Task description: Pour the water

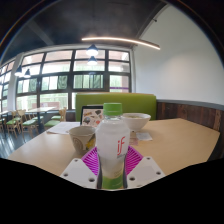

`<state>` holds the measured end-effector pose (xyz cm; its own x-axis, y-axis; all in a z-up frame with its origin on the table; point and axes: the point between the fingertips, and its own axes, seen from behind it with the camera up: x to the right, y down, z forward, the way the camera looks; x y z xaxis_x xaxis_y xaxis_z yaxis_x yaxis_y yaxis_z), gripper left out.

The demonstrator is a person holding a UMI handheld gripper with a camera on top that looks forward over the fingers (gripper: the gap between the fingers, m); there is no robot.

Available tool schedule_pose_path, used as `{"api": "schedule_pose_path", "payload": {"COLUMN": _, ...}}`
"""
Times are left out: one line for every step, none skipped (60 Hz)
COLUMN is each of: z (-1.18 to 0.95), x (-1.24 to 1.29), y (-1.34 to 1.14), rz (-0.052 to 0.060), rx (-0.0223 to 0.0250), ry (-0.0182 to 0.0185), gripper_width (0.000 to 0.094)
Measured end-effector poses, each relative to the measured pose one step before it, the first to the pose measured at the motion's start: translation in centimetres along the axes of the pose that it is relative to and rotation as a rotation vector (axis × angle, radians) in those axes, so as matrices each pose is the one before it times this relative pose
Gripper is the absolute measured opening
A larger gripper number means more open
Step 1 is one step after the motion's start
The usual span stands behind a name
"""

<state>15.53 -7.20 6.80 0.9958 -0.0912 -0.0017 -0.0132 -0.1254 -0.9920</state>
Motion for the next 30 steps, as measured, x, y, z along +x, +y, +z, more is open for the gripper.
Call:
{"api": "schedule_pose_path", "payload": {"z": -0.054, "x": 0.152, "y": 0.012, "rz": -0.0058, "rx": -0.00376, "ry": -0.00118, "gripper_width": 0.028}}
{"api": "schedule_pose_path", "payload": {"z": -0.042, "x": 0.159, "y": -0.007, "rz": -0.0099, "rx": -0.00398, "ry": -0.00274, "gripper_width": 0.028}}
{"api": "schedule_pose_path", "payload": {"z": -0.006, "x": 0.138, "y": 0.0, "rz": -0.0137, "rx": -0.00612, "ry": -0.00396, "gripper_width": 0.028}}
{"api": "schedule_pose_path", "payload": {"z": 0.013, "x": 0.149, "y": -0.026, "rz": -0.0136, "rx": -0.00762, "ry": -0.00285, "gripper_width": 0.0279}}
{"api": "schedule_pose_path", "payload": {"z": 0.012, "x": 0.235, "y": -0.074, "rz": -0.0122, "rx": -0.00742, "ry": -0.00013, "gripper_width": 0.0279}}
{"api": "schedule_pose_path", "payload": {"z": 0.374, "x": 0.562, "y": -0.374, "rz": -0.0093, "rx": -0.00549, "ry": -0.00298, "gripper_width": 0.028}}
{"api": "schedule_pose_path", "payload": {"z": 0.302, "x": -0.132, "y": -0.16, "rz": -0.0142, "rx": 0.0046, "ry": 0.00971, "gripper_width": 0.0279}}
{"api": "schedule_pose_path", "payload": {"z": 0.069, "x": 0.319, "y": -0.412, "rz": -0.0196, "rx": 0.00063, "ry": 0.00523, "gripper_width": 0.0279}}
{"api": "schedule_pose_path", "payload": {"z": 0.144, "x": 0.395, "y": -0.414, "rz": -0.0274, "rx": 0.0007, "ry": 0.00581, "gripper_width": 0.028}}
{"api": "schedule_pose_path", "payload": {"z": 0.164, "x": 0.431, "y": -0.454, "rz": -0.0361, "rx": -0.00014, "ry": 0.00701, "gripper_width": 0.028}}
{"api": "schedule_pose_path", "payload": {"z": 0.209, "x": 0.52, "y": -0.524, "rz": -0.0436, "rx": -0.00031, "ry": 0.00862, "gripper_width": 0.028}}
{"api": "schedule_pose_path", "payload": {"z": 0.269, "x": 0.568, "y": -0.573, "rz": -0.0499, "rx": -0.00013, "ry": 0.01275, "gripper_width": 0.028}}
{"api": "schedule_pose_path", "payload": {"z": 0.135, "x": 1.144, "y": -0.716, "rz": -0.0541, "rx": -0.00208, "ry": 0.00892, "gripper_width": 0.028}}
{"api": "schedule_pose_path", "payload": {"z": 0.343, "x": 0.679, "y": -0.706, "rz": -0.058, "rx": 0.00246, "ry": 0.01764, "gripper_width": 0.028}}
{"api": "schedule_pose_path", "payload": {"z": 0.306, "x": 1.1, "y": -0.596, "rz": -0.0591, "rx": 0.00405, "ry": 0.01601, "gripper_width": 0.0279}}
{"api": "schedule_pose_path", "payload": {"z": 2.003, "x": -0.348, "y": -0.328, "rz": -0.0574, "rx": 0.01299, "ry": 0.02762, "gripper_width": 0.0279}}
{"api": "schedule_pose_path", "payload": {"z": 0.389, "x": 0.709, "y": -0.79, "rz": -0.064, "rx": 0.00586, "ry": 0.02222, "gripper_width": 0.0278}}
{"api": "schedule_pose_path", "payload": {"z": 0.397, "x": 0.69, "y": -0.745, "rz": -0.0661, "rx": 0.00605, "ry": 0.02341, "gripper_width": 0.0279}}
{"api": "schedule_pose_path", "payload": {"z": 0.436, "x": 0.637, "y": -0.747, "rz": -0.0701, "rx": 0.00489, "ry": 0.02214, "gripper_width": 0.0279}}
{"api": "schedule_pose_path", "payload": {"z": 0.441, "x": 0.578, "y": -0.707, "rz": -0.0754, "rx": 0.00558, "ry": 0.01988, "gripper_width": 0.0279}}
{"api": "schedule_pose_path", "payload": {"z": 0.455, "x": 0.535, "y": -0.672, "rz": -0.0795, "rx": 0.00713, "ry": 0.01888, "gripper_width": 0.0278}}
{"api": "schedule_pose_path", "payload": {"z": -1.102, "x": 1.616, "y": -0.903, "rz": -0.091, "rx": 0.00155, "ry": 0.01201, "gripper_width": 0.0279}}
{"api": "schedule_pose_path", "payload": {"z": 0.494, "x": 0.36, "y": -0.662, "rz": -0.0852, "rx": 0.00871, "ry": 0.01703, "gripper_width": 0.0279}}
{"api": "schedule_pose_path", "payload": {"z": 0.523, "x": 0.324, "y": -0.655, "rz": -0.0871, "rx": 0.01139, "ry": 0.01908, "gripper_width": 0.0279}}
{"api": "schedule_pose_path", "payload": {"z": 0.4, "x": 0.297, "y": -0.689, "rz": -0.0876, "rx": 0.01225, "ry": 0.02049, "gripper_width": 0.0279}}
{"api": "schedule_pose_path", "payload": {"z": 0.181, "x": 1.354, "y": -0.154, "rz": -0.0902, "rx": 0.01608, "ry": 0.00527, "gripper_width": 0.0279}}
{"api": "schedule_pose_path", "payload": {"z": 0.598, "x": -0.724, "y": -0.95, "rz": -0.0856, "rx": 0.0076, "ry": 0.03233, "gripper_width": 0.0279}}
{"api": "schedule_pose_path", "payload": {"z": 1.572, "x": -0.535, "y": -0.673, "rz": -0.0834, "rx": 0.01393, "ry": 0.0174, "gripper_width": 0.0279}}
{"api": "schedule_pose_path", "payload": {"z": 0.518, "x": 0.021, "y": -0.636, "rz": -0.0865, "rx": 0.01076, "ry": 0.0188, "gripper_width": 0.0278}}
{"api": "schedule_pose_path", "payload": {"z": 0.231, "x": 0.186, "y": -0.572, "rz": -0.0813, "rx": 0.01, "ry": 0.01812, "gripper_width": 0.0278}}
